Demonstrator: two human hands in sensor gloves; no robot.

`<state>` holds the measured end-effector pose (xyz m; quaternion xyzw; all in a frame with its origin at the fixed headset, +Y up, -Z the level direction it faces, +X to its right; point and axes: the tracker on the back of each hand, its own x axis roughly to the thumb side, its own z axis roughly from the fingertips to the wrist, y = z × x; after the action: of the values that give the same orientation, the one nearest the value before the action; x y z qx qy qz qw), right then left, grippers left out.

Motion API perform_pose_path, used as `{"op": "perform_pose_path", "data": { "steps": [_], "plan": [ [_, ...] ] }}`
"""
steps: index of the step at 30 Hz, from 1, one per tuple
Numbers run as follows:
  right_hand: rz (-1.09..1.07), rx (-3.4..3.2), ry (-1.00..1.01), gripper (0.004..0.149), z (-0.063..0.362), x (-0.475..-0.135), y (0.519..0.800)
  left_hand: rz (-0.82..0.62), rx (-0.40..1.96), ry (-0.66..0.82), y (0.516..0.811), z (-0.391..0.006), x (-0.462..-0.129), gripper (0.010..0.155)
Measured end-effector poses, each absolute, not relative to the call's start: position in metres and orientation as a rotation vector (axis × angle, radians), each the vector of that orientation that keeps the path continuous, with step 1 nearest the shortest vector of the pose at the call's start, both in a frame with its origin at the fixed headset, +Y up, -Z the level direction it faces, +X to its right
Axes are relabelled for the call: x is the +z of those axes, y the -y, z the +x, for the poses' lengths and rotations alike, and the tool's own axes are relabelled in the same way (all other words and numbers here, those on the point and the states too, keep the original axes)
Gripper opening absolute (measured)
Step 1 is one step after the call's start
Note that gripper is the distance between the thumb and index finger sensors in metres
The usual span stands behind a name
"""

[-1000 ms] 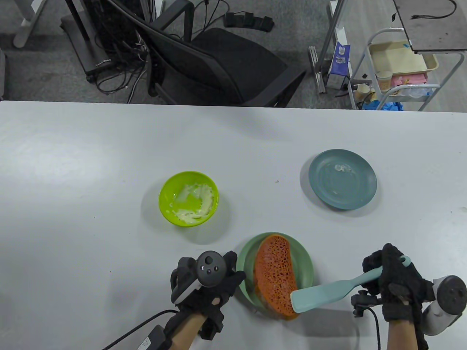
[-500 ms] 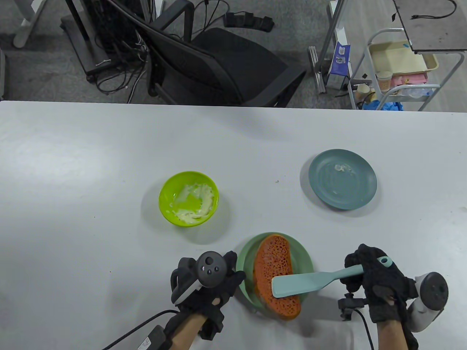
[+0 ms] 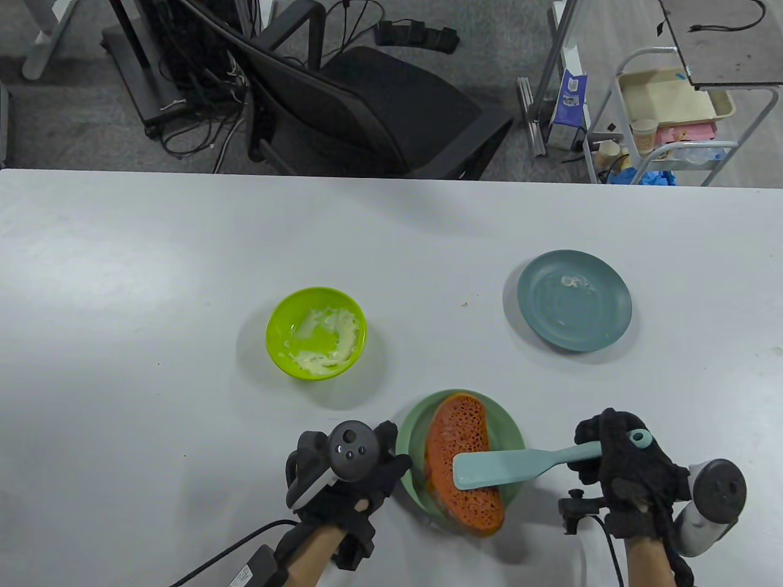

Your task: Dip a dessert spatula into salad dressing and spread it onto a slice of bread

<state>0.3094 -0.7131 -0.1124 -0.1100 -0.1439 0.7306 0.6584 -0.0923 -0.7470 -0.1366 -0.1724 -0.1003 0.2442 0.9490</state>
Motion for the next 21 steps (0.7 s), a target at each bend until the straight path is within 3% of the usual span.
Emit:
{"op": "perform_pose_path", "data": {
  "steps": [8, 21],
  "plan": [
    [-0.301, 1.652, 0.434, 0.037, 0.330, -0.106, 0.702, -0.351, 0.497, 0.204, 0.747, -0.092, -0.137, 0.064],
    [-0.277, 1.578, 0.391, 0.039, 0.323, -0.107, 0.710, -0.350, 0.494, 0.204, 0.747, -0.092, -0.137, 0.064]
  ]
}}
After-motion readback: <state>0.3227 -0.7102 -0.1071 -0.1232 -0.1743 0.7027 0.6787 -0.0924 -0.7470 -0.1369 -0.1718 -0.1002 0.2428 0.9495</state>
